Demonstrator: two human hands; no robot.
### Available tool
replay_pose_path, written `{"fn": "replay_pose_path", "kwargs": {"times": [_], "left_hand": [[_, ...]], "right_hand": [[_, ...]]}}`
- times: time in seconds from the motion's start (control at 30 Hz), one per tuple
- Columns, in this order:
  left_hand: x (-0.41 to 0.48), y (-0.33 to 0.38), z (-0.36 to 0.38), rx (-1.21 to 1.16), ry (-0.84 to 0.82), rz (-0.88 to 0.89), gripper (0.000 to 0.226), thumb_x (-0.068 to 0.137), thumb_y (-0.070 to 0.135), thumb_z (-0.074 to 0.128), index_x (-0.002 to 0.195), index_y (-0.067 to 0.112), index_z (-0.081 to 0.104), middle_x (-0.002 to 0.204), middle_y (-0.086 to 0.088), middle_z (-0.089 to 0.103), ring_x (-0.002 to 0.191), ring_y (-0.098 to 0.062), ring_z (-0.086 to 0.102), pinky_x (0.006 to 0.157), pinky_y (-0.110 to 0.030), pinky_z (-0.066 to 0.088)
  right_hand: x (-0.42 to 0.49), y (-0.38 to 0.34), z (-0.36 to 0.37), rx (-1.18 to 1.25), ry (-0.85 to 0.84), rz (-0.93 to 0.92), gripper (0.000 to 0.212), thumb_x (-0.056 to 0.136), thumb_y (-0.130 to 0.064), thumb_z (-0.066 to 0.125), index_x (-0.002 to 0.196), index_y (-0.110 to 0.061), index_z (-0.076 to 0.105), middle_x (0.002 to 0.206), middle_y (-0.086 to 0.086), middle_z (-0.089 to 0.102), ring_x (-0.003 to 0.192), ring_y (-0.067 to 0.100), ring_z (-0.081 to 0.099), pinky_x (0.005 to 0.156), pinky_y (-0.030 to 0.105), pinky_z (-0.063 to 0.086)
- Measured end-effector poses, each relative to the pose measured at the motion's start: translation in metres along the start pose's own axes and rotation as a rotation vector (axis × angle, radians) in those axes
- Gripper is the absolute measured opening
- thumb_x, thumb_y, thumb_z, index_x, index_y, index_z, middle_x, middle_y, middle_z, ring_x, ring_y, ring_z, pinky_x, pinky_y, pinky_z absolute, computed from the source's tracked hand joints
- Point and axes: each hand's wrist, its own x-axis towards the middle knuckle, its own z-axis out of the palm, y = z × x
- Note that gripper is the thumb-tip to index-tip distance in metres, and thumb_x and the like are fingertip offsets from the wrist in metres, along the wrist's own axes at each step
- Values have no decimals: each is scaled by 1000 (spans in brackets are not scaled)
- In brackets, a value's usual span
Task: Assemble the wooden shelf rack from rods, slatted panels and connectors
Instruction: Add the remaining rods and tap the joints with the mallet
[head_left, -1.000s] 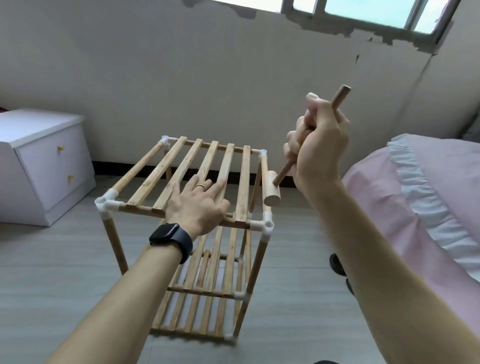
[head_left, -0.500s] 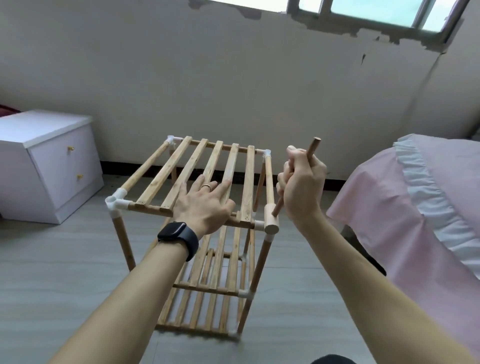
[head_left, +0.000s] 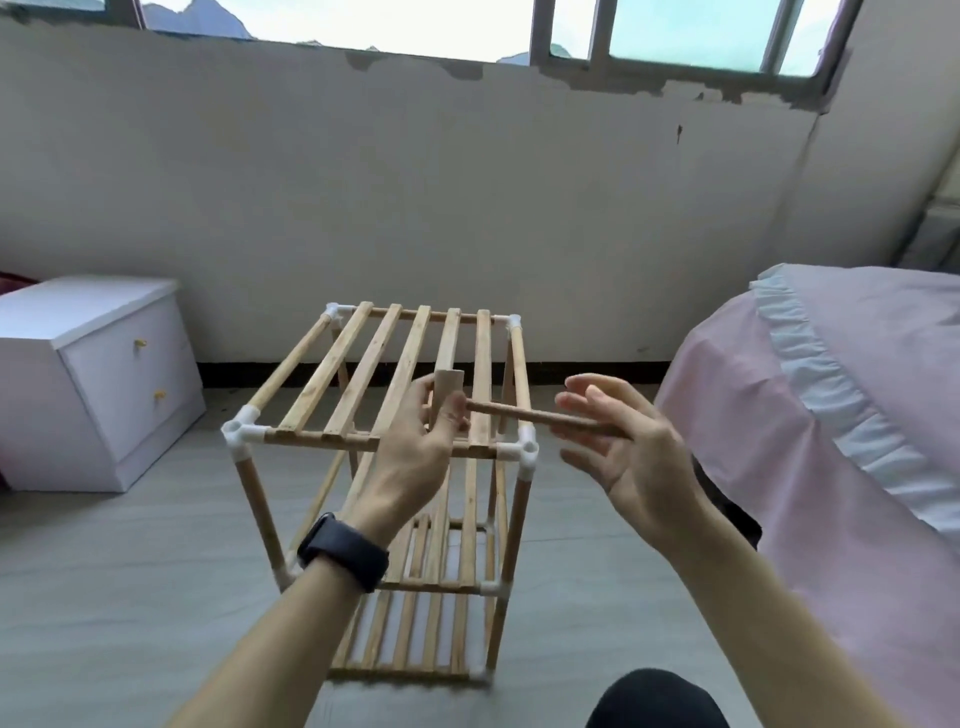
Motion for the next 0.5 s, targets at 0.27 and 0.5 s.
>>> {"fn": "replay_pose_path", "kwargs": {"times": [0.27,0.5], "left_hand": [[-4,4,32,394,-51,257,40,102,55,41,137,38,49,119,14,63,112,-6,57,92,-37,52],[-8,-46,41,1046,-60,164,56,106,52,20,158,32,14,163,5,25,155,-20,6,124,-54,2]], "right_hand": [[-57,27,-40,-762,-119,153,40,109,-42,38,89,-24,69,61,-10,51,54,7,42,49,28,35],[-59,10,-74,-1273,-4,-51,37,107,-47,33,80,-30,53,56,-9,59,53,11,56,51,24,42]]}}
